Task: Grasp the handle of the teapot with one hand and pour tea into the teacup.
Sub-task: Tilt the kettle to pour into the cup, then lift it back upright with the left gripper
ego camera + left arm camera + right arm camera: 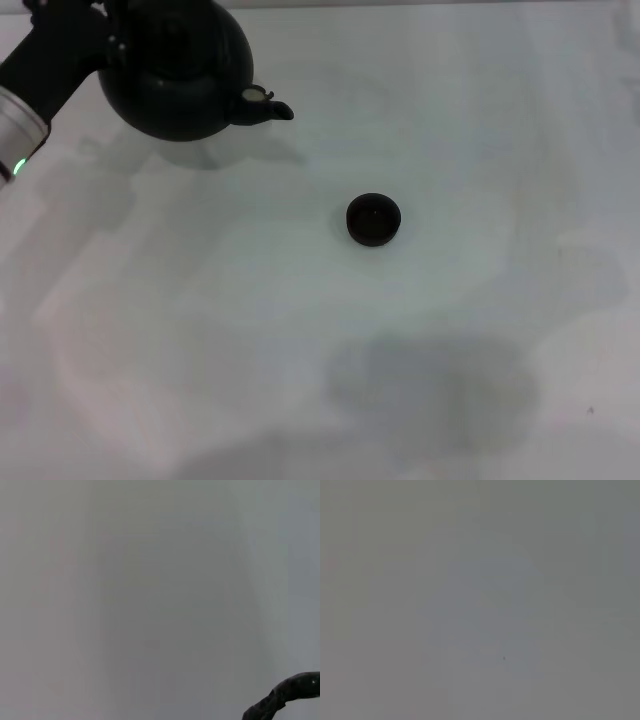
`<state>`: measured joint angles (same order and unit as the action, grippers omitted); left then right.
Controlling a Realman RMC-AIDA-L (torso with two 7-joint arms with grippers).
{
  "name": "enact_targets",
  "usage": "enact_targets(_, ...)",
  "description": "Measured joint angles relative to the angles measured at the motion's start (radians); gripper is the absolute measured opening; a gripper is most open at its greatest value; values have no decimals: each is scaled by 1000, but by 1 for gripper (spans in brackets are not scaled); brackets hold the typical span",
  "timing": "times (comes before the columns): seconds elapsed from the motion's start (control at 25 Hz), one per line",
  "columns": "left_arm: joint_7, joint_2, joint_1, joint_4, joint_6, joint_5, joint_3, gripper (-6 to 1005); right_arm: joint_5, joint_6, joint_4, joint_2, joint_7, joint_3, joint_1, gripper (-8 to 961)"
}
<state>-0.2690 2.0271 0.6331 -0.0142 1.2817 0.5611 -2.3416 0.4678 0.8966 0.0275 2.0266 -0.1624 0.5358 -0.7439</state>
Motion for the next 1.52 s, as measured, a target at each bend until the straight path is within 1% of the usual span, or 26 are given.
enact_targets(0.04,11,-5,11,-1,-2,-17,0,109,0,0,0,0,0,-1,0,704)
enact_targets(0.16,31,-9,23,-2,-10,-44,-1,109,0,0,-4,1,0,-3,0,704)
enact_targets(0.32,48,-11,55,-1,-39,-96,-2,110,0,6,-12,1,-2,-2,5,704)
enact_targets(0.48,48,-6,79,1,-55,-144,-2,110,0,12,-15,1,-21,-1,21,704)
enact_targets(0.52,59,-1,96,2,-68,-174,-4,110,1,16,-15,1,-33,0,26,704)
enact_targets(0.68,107,1,125,6,-98,-209,-13,110,7,53,-15,1,-68,4,46,704)
enact_targets(0.8,121,2,141,6,-112,-216,-15,110,7,71,-15,1,-69,6,51,704)
enact_targets(0.84,124,3,159,6,-131,-221,-15,110,8,72,-15,1,-69,7,52,703)
enact_targets(1.16,139,3,203,6,-169,-226,-26,105,9,73,-14,-1,-69,9,56,703)
enact_targets(1.52,134,10,230,9,-172,-228,-47,104,9,73,-6,-3,-69,9,64,703)
